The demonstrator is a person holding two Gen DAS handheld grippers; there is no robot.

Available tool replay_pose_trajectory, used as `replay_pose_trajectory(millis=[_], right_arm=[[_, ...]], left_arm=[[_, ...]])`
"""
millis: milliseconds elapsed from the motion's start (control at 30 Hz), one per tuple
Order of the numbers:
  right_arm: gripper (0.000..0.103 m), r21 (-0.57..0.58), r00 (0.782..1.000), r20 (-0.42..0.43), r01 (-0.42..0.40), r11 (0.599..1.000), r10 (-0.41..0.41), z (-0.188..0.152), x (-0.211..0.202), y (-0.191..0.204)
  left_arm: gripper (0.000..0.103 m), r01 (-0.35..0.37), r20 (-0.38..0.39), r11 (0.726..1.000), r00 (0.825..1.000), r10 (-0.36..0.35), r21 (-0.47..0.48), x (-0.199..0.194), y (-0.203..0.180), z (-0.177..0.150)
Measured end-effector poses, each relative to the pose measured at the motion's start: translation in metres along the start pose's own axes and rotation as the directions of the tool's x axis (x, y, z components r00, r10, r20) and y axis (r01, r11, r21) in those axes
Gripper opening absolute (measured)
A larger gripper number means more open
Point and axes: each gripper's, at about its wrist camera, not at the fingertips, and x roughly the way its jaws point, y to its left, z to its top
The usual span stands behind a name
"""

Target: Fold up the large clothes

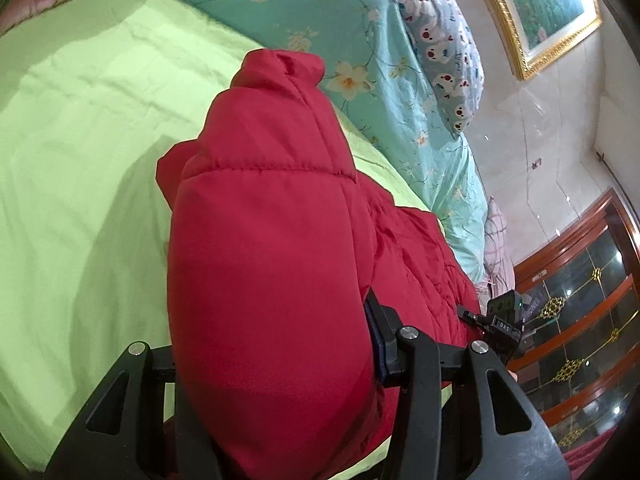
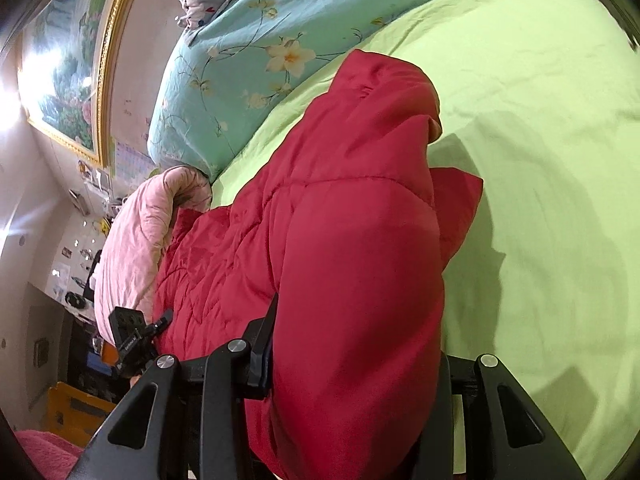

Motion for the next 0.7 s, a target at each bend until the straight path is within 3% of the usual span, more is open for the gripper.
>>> replay_pose_trajectory(millis=[400,467,600,700], right_arm=[[0.043,0.050,1.000,-0.006,-0.003,0.999,0.003,-0.013,0.003,-0.019],[0.045,0.057,1.000,-0.005,-0.003,0.998,0.003,-0.015,0.004,-0.021],[0.052,0.070,1.000,-0.003,0.002,0.998,-0.002,-0.017,0.007,-0.025],[0.057,0.086,1.000,-0.005,0.011,0.996,-0.011,-0.018,0.010,-0.031]], left_arm=[[0.049,-0.044,-0.044,0.998,0.998,0.042,-0.040,0.007,0.018,-0.008],[0.053,-0.055,-0.050,0.997,0.997,0.052,-0.053,0.009,0.023,-0.009],[0.070,-0.143,-0.057,0.989,0.988,0.141,-0.032,0.016,0.022,-0.010],[0.073,-0.165,-0.054,0.986,0.985,0.163,-0.023,0.017,0.020,-0.010]])
